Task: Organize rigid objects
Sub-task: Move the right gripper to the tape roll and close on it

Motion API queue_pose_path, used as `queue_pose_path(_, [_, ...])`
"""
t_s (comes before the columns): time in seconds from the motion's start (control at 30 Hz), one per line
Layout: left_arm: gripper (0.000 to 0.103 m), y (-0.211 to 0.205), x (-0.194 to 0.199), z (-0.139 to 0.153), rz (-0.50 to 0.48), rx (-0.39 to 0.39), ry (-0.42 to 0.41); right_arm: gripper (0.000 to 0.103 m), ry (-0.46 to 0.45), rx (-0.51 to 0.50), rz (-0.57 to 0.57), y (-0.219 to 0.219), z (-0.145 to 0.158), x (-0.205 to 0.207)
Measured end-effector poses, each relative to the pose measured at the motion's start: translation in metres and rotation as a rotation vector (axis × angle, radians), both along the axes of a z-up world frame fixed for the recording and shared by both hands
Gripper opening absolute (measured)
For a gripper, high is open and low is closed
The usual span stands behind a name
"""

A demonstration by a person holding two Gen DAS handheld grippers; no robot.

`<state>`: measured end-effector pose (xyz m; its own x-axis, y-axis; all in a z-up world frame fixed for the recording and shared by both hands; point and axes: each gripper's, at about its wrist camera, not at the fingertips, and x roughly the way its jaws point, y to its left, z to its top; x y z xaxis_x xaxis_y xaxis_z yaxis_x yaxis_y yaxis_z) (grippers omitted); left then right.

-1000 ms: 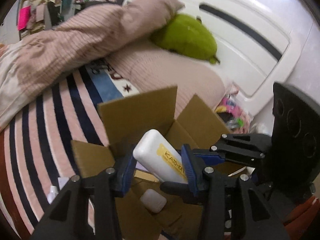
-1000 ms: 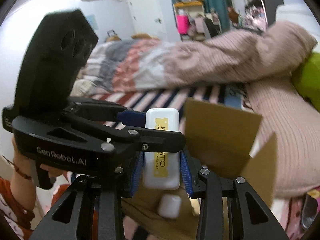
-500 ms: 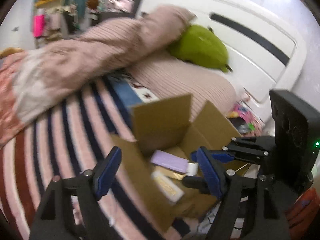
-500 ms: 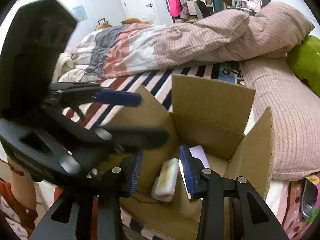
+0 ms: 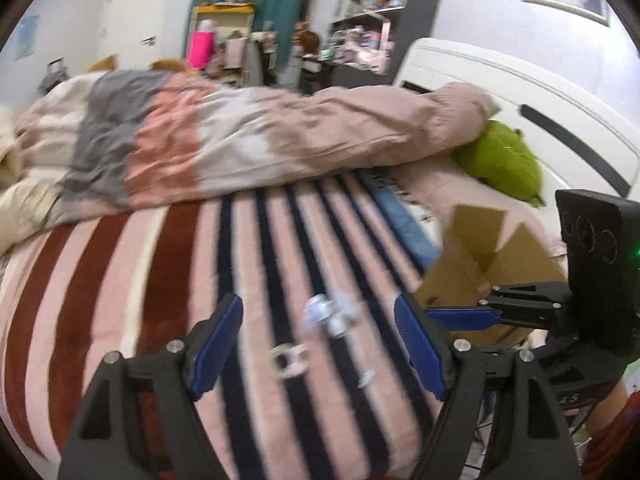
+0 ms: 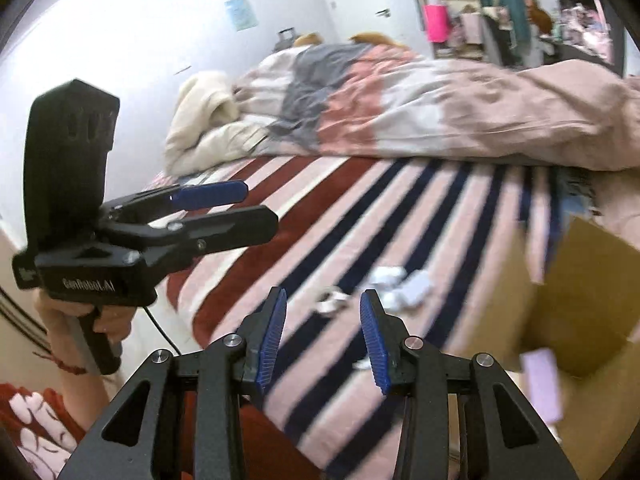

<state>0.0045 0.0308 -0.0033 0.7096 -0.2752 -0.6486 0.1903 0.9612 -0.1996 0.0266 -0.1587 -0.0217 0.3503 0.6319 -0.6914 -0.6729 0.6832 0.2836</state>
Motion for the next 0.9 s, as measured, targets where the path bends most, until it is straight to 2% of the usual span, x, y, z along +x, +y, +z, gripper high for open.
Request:
queue_pose_path(0.17, [0.075,0.044,-0.006,-0.039,0.061,-0.038,0.043,0.034,0.081,-0.033,0.071,0.05,-0.04,0.007])
queue_pose_path(0.23, [0.075,0.052,-0.004,-0.051,0.073,-0.049,0.062,0.037,0.112,-0.067,0.058,0.063,-0.059,0.014])
queue_pose_path(0.33, [0.075,0.064,-0.002,-0.072,0.089,-0.054,0.1,0.047,0.105,-0.152,0.003,0.074,-0.09,0.024])
queue_pose_path(0.53, [0.075,0.082,0.003,-0.099,0.122,-0.073,0.148,0.052,0.124,-0.225,-0.041,0.09,-0.136,0.046])
queue_pose_path(0.7, [0.075,0.086,0.004,-0.103,0.136,-0.073,0.157,0.052,0.035,-0.285,-0.046,0.107,-0.145,0.048])
queue_pose_path(0.77, [0.075,0.086,0.005,-0.102,0.133,-0.074,0.16,0.044,0.01,-0.312,-0.045,0.112,-0.146,0.047])
queue_pose_path(0.9, [0.075,0.08,0.005,-0.097,0.117,-0.076,0.164,0.044,-0.017,-0.304,-0.022,0.109,-0.142,0.04])
